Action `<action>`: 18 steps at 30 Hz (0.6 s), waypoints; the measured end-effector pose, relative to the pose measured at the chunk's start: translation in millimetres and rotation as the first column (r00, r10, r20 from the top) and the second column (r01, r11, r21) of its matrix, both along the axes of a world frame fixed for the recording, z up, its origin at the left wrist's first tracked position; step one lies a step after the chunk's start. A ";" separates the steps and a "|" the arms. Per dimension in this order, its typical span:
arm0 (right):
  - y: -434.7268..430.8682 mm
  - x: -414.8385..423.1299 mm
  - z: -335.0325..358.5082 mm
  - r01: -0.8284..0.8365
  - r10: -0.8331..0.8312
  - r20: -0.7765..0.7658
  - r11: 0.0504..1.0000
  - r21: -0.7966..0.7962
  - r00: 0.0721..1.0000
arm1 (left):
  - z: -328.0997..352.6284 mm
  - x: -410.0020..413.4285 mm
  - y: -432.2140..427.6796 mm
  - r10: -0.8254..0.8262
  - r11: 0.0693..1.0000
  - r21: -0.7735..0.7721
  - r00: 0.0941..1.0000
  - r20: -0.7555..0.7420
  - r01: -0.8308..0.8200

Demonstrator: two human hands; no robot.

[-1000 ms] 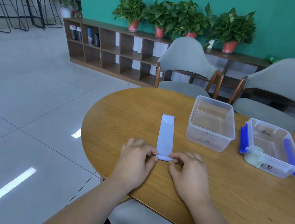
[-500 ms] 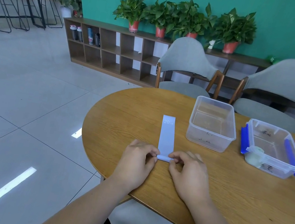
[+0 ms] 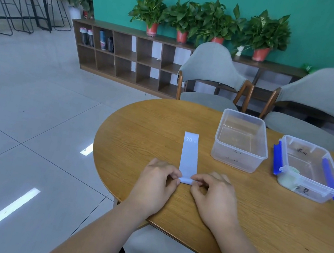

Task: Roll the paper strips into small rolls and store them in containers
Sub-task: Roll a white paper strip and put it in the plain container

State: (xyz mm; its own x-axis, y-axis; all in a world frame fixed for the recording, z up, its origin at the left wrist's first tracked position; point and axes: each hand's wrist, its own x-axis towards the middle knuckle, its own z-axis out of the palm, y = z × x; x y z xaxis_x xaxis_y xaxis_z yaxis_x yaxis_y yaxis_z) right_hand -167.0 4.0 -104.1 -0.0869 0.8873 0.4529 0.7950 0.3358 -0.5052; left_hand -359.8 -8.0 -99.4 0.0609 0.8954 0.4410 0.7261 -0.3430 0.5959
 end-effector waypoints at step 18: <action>-1.1 1.9 2.4 -0.008 0.007 -0.035 1.000 -0.028 0.999 | -4.5 1.7 3.1 0.002 1.000 0.006 1.000 -0.024 -0.002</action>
